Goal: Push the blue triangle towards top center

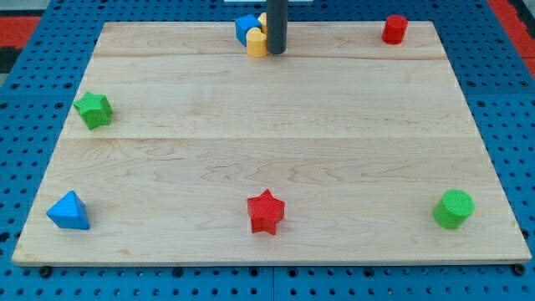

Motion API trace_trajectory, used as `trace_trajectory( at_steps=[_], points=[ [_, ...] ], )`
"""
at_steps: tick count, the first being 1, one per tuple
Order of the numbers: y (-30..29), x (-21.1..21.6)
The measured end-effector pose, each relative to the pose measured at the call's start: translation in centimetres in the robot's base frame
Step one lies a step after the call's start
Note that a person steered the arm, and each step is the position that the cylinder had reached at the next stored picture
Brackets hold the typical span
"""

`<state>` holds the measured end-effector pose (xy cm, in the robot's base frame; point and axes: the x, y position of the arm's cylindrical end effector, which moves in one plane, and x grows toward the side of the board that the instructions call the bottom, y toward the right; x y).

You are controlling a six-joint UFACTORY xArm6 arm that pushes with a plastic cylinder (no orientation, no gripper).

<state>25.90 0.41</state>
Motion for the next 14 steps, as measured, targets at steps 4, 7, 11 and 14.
trace_trajectory(
  at_steps=[4, 7, 11, 14],
  points=[
    [-16.7, 19.3],
    [-30.5, 31.9],
    [-21.6, 27.3],
    [-18.7, 18.2]
  ],
)
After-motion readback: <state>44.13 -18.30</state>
